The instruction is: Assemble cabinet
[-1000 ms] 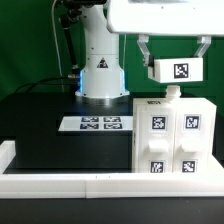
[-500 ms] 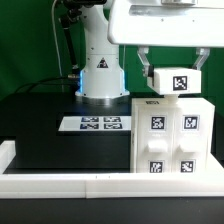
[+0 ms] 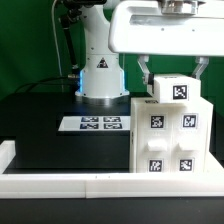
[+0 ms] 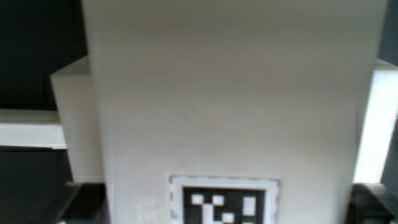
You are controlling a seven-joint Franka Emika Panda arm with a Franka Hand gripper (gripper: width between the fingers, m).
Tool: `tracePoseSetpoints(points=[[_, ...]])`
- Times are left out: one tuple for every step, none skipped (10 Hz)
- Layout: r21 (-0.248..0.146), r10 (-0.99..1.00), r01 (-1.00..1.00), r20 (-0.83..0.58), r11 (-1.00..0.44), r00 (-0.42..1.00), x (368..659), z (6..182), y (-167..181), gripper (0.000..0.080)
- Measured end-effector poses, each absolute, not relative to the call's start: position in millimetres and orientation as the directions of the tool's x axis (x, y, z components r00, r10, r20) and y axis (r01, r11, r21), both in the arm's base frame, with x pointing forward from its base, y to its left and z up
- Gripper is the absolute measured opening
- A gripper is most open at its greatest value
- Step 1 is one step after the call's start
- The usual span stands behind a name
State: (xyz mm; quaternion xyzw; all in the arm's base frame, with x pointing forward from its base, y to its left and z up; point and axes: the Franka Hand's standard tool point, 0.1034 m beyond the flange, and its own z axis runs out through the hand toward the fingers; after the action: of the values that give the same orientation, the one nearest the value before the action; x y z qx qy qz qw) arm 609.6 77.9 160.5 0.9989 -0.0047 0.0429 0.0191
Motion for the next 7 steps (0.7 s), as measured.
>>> tracePoseSetpoints(points=[[0.038, -0.008, -0.011, 0.087, -0.999, 0.996, 609.7, 160.5, 77.9, 0.0554], [0.038, -0.008, -0.011, 0.087, -0.999, 0.996, 609.7, 160.5, 77.9, 0.0554], [0.038, -0.008, -0.011, 0.087, -0.999, 0.996, 609.8, 160.5, 77.9, 0.0554], [0.038, -0.008, -0.011, 0.087, -0.999, 0.996, 609.8, 160.5, 77.9, 0.0554], [0.038, -0.008, -0.011, 0.087, -0.999, 0.996, 609.8, 160.5, 77.9, 0.0554], [0.036, -0.022, -0.025, 0.087, -0.999, 0.996, 609.7, 160.5, 77.9, 0.0554], [0.035, -0.035, -0.038, 0.088, -0.999, 0.996, 609.7, 160.5, 77.9, 0.0554]])
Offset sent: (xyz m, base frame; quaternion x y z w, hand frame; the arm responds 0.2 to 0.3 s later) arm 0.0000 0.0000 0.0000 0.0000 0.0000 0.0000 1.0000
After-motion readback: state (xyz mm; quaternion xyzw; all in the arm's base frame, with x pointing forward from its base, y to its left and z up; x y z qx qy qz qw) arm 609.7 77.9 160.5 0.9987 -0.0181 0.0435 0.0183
